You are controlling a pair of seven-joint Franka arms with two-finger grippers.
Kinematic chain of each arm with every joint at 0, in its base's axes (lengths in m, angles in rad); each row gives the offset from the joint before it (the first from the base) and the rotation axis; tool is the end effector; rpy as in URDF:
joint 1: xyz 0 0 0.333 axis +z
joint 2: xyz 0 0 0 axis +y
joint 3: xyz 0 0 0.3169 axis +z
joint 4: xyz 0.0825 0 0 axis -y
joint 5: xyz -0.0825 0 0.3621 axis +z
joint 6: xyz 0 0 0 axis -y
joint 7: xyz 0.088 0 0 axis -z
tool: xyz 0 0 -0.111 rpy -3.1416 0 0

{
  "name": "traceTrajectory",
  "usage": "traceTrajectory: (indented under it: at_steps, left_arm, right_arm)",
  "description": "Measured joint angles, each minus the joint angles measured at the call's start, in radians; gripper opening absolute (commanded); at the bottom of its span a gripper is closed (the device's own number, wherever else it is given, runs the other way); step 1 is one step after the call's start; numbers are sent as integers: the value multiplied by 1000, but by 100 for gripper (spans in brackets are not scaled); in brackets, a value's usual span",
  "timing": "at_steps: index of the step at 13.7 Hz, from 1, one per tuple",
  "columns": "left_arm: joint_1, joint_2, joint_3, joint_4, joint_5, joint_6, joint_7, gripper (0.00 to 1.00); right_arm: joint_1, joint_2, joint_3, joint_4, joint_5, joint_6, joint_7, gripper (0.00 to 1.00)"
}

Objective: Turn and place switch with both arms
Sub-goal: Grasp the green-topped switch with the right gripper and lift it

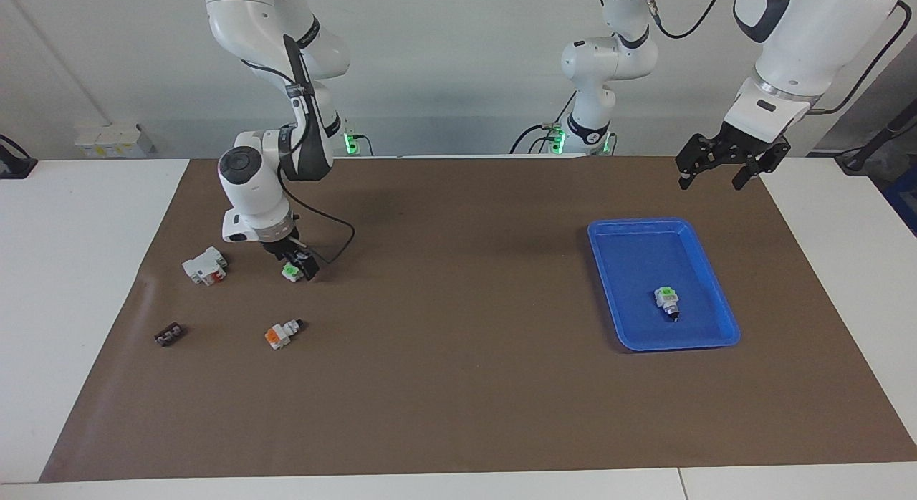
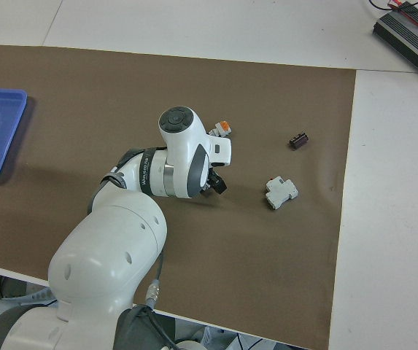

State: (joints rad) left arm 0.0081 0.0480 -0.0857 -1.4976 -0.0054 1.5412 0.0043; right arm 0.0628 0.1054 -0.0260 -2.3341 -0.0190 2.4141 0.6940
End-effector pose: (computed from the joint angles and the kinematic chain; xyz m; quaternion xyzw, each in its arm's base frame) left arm 0.5434 -0.0416 0.6259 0.9991 -0.0410 -0.0023 0.0047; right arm 0.4970 0.0181 0.3031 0.9487 -0.3158 -0.0091 0.0116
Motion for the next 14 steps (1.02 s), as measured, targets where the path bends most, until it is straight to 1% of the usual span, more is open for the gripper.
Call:
traceTrajectory:
  at_steps: [2,3,4,5,6,9,12,13,14]
  left_arm:
    - [0,0,0,0,0,0,0,100]
    - [0,0,0,0,0,0,0,100]
    - [0,0,0,0,0,0,0,100]
    - [0,0,0,0,0,0,0,100]
    - [0,0,0,0,0,0,0,100]
    - [0,0,0,0,0,0,0,100]
    - [0,0,0,0,0,0,0,100]
    - [0,0,0,0,0,0,0,100]
    - [0,0,0,0,0,0,0,100]
  right_arm:
    - [-4,0,0,-6,0,0,0,99]
    - [-4,0,-1,-9,0,0,0,90]
    - [-4,0,-1,-11,0,1,0,69]
    - [-4,0,-1,-12,0,2,-1,11]
    - [-4,0,-1,-12,0,2,-1,0]
    - [-6,0,-1,-11,0,6,-1,0]
    - [-39,0,-2,10,2,-10,-13,0]
    - [-43,0,-2,33,26,-43,-15,0]
    - [-42,0,0,64,89,-83,-18,0]
